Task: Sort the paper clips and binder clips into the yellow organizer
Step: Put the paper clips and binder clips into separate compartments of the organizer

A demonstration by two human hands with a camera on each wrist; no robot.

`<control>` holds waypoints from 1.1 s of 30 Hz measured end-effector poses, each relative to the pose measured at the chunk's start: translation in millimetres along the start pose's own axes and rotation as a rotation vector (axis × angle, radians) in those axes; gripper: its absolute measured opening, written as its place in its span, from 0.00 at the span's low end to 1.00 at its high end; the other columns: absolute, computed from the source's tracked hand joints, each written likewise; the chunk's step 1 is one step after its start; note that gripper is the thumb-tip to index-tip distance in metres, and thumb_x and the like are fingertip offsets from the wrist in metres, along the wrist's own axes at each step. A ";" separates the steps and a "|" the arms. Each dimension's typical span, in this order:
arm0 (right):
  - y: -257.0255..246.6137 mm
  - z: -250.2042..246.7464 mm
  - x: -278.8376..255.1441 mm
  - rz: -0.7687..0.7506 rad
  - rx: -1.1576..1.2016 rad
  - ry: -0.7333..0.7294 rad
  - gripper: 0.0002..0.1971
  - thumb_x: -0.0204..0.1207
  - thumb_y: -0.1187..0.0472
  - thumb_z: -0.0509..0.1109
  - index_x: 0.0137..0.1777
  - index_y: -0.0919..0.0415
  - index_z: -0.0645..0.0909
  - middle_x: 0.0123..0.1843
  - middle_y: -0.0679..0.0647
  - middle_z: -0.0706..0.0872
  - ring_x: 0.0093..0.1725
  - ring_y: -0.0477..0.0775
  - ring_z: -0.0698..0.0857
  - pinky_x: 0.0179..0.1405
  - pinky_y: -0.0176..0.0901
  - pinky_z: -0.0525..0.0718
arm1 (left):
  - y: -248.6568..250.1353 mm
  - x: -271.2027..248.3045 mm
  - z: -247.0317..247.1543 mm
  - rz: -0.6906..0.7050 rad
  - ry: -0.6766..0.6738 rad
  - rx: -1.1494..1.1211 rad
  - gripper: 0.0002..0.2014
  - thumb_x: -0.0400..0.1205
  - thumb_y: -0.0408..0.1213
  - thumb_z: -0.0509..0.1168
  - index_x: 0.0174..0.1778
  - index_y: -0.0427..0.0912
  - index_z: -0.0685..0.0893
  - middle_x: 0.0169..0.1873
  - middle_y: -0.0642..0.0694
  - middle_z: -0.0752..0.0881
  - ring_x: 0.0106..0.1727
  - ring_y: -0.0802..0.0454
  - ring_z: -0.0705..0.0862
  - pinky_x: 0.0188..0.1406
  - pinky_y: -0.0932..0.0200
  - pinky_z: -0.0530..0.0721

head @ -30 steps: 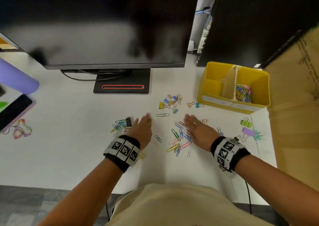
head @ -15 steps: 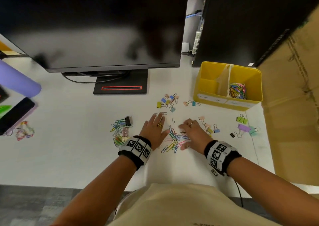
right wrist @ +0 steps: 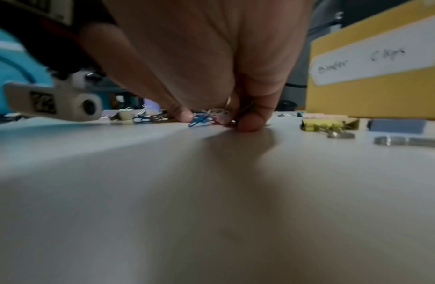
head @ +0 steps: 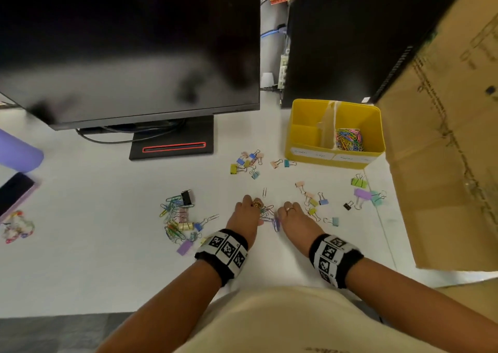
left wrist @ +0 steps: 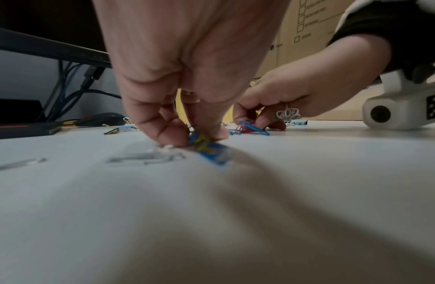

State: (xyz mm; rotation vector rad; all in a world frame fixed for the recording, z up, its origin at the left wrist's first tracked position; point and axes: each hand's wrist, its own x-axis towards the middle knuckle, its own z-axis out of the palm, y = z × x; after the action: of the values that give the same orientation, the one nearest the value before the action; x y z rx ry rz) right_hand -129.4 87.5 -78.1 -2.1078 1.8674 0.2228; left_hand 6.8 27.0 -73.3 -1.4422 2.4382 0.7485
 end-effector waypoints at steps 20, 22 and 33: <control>136.6 -125.1 -11.5 0.349 0.996 0.558 0.14 0.78 0.76 0.54 0.37 0.60 0.71 0.30 0.49 0.72 0.30 0.48 0.72 0.35 0.40 0.73 | 136.5 75.4 -133.2 0.216 0.103 -0.587 0.17 0.82 0.33 0.64 0.64 0.28 0.77 0.49 0.39 0.80 0.45 0.47 0.82 0.35 0.73 0.79; 163.5 -130.8 0.0 0.477 0.955 0.622 0.11 0.77 0.77 0.56 0.44 0.62 0.74 0.33 0.49 0.76 0.37 0.53 0.75 0.39 0.46 0.78 | 168.7 101.6 -134.3 0.212 0.126 -0.610 0.17 0.81 0.33 0.65 0.64 0.29 0.78 0.50 0.37 0.83 0.46 0.45 0.84 0.36 0.74 0.80; 151.2 -134.3 -3.1 0.318 0.400 0.285 0.17 0.79 0.66 0.63 0.67 0.63 0.75 0.58 0.67 0.85 0.57 0.65 0.82 0.55 0.49 0.79 | 138.2 100.6 -140.4 0.315 0.029 -0.311 0.15 0.84 0.34 0.60 0.66 0.37 0.81 0.67 0.39 0.82 0.67 0.43 0.79 0.68 0.53 0.76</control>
State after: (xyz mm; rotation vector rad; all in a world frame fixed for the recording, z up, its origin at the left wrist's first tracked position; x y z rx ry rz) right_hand -291.2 30.7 29.1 -1.6364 2.1837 -0.3732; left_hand -152.4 -68.5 47.2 -1.1750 2.6997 1.2273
